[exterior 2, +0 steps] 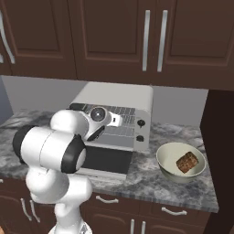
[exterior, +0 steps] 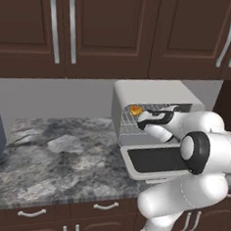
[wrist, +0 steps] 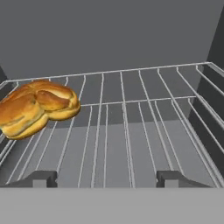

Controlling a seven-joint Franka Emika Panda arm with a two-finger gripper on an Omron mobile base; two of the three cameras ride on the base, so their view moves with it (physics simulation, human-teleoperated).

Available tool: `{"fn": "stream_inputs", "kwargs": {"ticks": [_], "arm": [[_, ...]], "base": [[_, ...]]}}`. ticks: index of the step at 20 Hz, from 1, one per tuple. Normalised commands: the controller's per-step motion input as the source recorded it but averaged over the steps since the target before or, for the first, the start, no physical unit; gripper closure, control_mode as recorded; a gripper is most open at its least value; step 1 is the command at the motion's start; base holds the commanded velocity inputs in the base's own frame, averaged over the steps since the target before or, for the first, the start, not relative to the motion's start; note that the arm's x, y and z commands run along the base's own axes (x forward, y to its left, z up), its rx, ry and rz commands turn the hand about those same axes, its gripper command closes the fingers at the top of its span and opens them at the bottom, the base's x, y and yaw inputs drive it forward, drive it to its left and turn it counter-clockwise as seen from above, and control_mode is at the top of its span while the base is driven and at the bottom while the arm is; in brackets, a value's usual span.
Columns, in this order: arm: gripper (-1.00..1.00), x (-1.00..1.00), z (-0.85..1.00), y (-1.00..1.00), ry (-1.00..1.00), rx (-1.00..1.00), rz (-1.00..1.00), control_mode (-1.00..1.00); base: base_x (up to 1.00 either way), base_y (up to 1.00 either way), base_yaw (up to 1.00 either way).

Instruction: Pick up the heated bread from the toaster oven and place it in the bowl. Then move the bread bowl to the dining counter.

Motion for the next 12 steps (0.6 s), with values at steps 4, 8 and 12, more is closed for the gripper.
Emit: {"fn": "stream_inputs", "kwargs": {"ticks": [4,8,12], "arm": [[-1.00,0.01,-0.16,0.00,0.21,-0.08,0.00,-1.00],[-1.00,-0.52,-0.24,-0.10,0.19,-0.05,0.00,-1.00],[-1.00,-0.93,-0.18,-0.31,0.24,0.00,-0.01,-1.00]], "base": [[0.00,0.00,0.00],[0.00,0.00,0.00],[0.00,0.00,0.00]]}}
